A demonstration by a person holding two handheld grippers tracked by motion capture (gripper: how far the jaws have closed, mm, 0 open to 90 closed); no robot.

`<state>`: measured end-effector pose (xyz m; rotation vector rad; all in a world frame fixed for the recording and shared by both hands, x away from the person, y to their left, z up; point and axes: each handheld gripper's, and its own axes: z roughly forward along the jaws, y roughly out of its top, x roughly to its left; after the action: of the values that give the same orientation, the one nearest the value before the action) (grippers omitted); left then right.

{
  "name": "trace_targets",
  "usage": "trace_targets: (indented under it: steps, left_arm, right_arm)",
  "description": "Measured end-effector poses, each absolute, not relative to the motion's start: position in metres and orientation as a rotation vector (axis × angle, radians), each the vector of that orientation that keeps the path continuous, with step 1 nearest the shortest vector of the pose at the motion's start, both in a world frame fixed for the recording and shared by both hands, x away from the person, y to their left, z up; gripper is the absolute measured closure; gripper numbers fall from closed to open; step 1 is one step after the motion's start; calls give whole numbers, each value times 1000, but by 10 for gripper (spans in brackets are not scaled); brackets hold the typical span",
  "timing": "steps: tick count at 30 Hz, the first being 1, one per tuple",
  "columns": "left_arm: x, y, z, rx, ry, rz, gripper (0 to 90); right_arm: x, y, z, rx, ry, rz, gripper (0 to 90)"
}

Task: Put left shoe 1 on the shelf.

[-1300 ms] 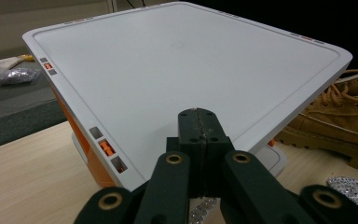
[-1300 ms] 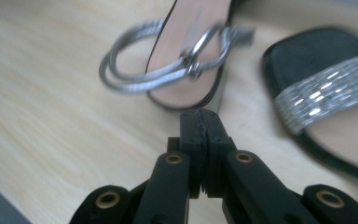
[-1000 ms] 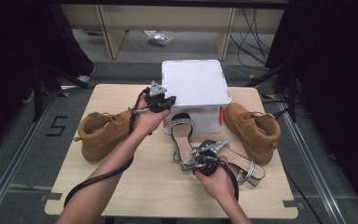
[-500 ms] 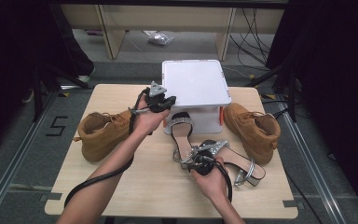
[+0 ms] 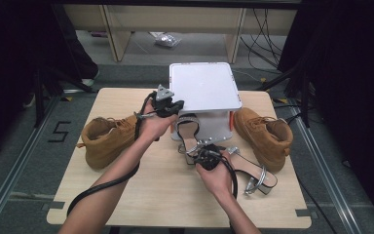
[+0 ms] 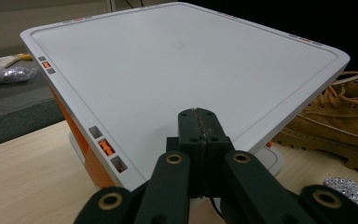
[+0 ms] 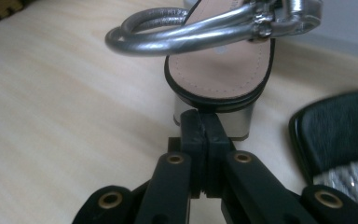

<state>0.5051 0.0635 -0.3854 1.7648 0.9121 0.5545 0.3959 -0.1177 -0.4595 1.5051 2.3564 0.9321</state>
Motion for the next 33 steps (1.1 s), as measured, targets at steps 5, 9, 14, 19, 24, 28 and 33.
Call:
trace_targets:
  steps: [5,9,14,19,24,28,33]
  left_arm:
    - [505,64,-386,1758,912,546,898]
    - [505,65,-386,1759,912,545,897]
    - [506,65,-386,1760,911,544,897]
    - [506,65,-386,1757,916,542,898]
    - [506,64,-386,1753,914,538,898]
    - [506,65,-386,1756,914,542,898]
    - [506,65,-386,1752,915,539,898]
  right_arm:
    - [415,-111,-463,1489,2327,912,900]
    - [427,-107,-463,1473,2309,909,900]
    - [442,-105,-462,1465,2275,945,900]
    - [451,-100,-459,1472,2233,943,900]
    - [460,-96,-461,1467,2213,927,900]
    - [465,-92,-462,1463,2199,940,900]
    - [471,-87,-464,1463,2182,936,900]
